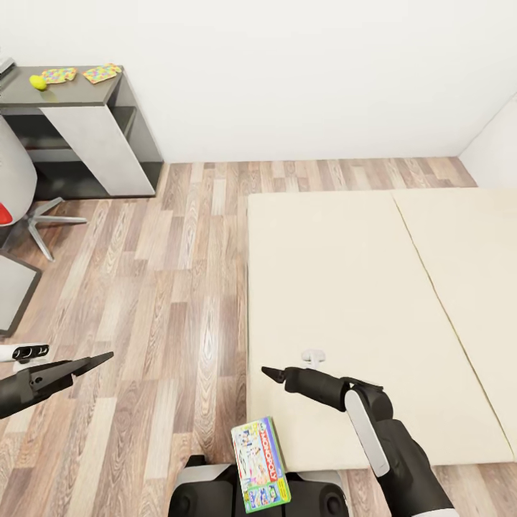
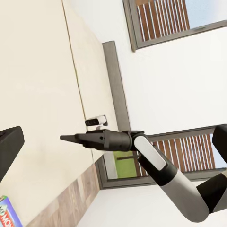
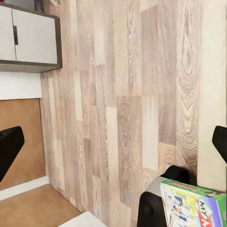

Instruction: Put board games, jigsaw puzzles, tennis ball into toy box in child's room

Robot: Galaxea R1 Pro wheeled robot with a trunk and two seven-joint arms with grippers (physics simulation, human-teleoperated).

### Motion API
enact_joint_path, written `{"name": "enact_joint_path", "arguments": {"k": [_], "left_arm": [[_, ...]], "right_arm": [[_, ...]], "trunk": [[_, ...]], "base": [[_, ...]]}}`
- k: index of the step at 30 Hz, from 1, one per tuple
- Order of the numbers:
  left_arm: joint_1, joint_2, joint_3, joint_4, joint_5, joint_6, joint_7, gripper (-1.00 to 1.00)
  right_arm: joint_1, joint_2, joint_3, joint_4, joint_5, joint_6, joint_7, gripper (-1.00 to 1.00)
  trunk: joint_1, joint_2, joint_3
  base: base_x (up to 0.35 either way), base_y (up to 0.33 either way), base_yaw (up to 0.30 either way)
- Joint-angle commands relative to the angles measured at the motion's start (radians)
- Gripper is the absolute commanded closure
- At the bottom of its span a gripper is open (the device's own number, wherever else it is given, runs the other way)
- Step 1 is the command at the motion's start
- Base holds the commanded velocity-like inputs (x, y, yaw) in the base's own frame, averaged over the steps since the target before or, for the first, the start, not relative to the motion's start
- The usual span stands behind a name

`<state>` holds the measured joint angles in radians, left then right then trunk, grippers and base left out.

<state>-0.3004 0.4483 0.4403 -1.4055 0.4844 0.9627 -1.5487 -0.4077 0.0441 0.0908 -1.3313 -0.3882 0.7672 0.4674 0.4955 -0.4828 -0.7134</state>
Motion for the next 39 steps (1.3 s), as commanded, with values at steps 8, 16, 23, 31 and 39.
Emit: {"name": "enact_joint_path", "arguments": {"k": [8, 16, 23, 31, 39], "left_arm": [[0.000, 0.000, 0.000, 0.000, 0.000, 0.010, -0.004, -1.00], [0.000, 0.000, 0.000, 0.000, 0.001, 0.010, -0.004, -1.00], [0.000, 0.000, 0.000, 0.000, 0.002, 0.010, -0.003, -1.00], [0.000, 0.000, 0.000, 0.006, 0.002, 0.009, -0.003, -1.00], [0.000, 0.000, 0.000, 0.012, 0.001, 0.008, -0.003, -1.00]], "right_arm": [[0.000, 0.000, -0.008, 0.003, -0.001, 0.002, 0.001, -1.00], [0.000, 0.000, -0.010, 0.015, -0.001, -0.001, 0.000, -1.00], [0.000, 0.002, -0.011, 0.021, -0.001, -0.002, -0.002, -1.00], [0.000, 0.001, -0.011, 0.021, -0.001, -0.003, -0.001, -1.00], [0.000, 0.001, -0.022, 0.022, -0.001, -0.003, 0.000, -1.00]], "trunk": [[0.001, -0.001, 0.012], [0.001, -0.001, 0.025], [0.001, -0.001, 0.037], [0.001, -0.001, 0.050], [0.001, -0.001, 0.063]], "base": [[0.000, 0.000, 0.000], [0.000, 0.000, 0.000], [0.000, 0.000, 0.000], [0.000, 0.000, 0.000], [0.000, 0.000, 0.000]]}}
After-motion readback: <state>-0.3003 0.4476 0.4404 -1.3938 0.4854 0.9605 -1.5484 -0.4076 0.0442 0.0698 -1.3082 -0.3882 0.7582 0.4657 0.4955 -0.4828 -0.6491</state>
